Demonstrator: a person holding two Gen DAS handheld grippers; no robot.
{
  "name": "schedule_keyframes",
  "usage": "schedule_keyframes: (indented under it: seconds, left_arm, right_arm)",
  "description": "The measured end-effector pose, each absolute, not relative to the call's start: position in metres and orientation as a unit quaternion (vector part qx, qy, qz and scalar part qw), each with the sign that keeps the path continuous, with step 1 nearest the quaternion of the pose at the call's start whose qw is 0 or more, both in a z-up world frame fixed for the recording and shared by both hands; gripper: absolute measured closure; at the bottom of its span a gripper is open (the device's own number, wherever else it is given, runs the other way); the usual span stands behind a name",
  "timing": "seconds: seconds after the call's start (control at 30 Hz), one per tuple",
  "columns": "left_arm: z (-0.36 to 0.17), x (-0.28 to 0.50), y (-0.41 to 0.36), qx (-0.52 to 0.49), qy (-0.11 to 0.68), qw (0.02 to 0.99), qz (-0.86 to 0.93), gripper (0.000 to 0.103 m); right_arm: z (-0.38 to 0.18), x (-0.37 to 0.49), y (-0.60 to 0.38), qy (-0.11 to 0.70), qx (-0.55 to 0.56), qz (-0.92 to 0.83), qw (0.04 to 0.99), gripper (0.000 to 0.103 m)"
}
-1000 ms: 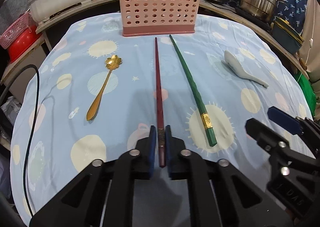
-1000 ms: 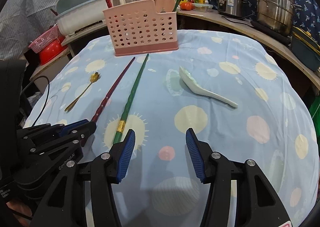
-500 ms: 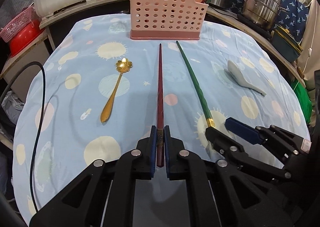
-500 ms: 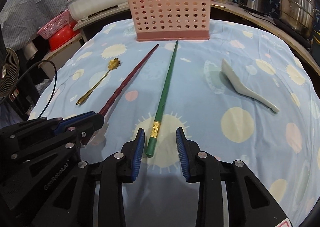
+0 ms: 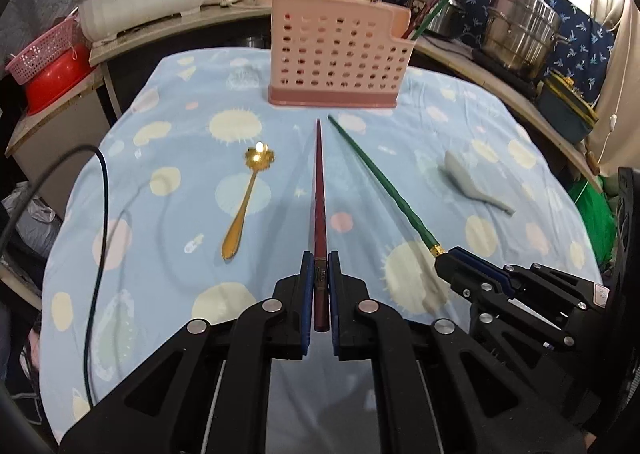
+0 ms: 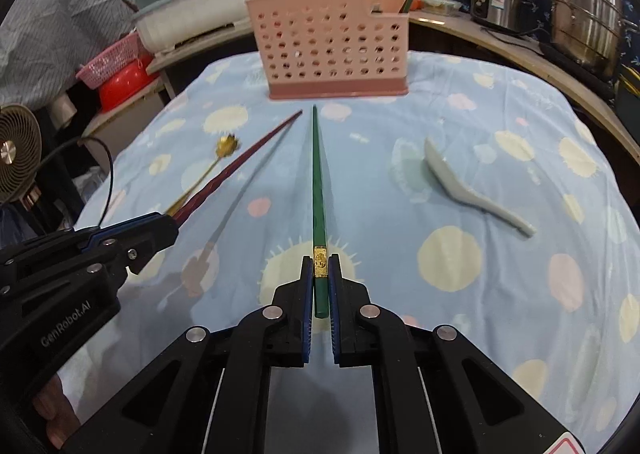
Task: Organize utensils
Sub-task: 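Close the left tool on the dark red chopstick while the right tool closes on the green chopstick, then lift both chopsticks and carry them over the pink holder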
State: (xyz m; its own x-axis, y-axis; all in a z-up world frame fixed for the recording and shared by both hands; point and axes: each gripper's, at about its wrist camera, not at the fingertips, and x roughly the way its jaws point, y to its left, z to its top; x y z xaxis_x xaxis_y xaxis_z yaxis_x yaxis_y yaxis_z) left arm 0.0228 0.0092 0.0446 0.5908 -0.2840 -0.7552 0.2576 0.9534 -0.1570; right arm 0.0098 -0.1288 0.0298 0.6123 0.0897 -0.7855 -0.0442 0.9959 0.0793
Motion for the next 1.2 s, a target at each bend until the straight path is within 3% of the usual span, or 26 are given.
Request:
schedule_keyframes:
  seconds: [0.8, 1.2]
  left_arm:
    - [0.198, 0.034, -0.003, -0.006, 0.285, 0.943, -0.172, 0.096]
    - [0.255, 0.055, -0.007, 0.002, 0.228, 0.959, -0.166, 0.096]
  right_arm:
    - [0.187, 0.014, -0.168, 0.29, 0.046, 0.023, 0.956, 0.096]
    - [0.234, 0.028, -0.162, 0.245, 0.028, 0.031, 0.969, 0.096]
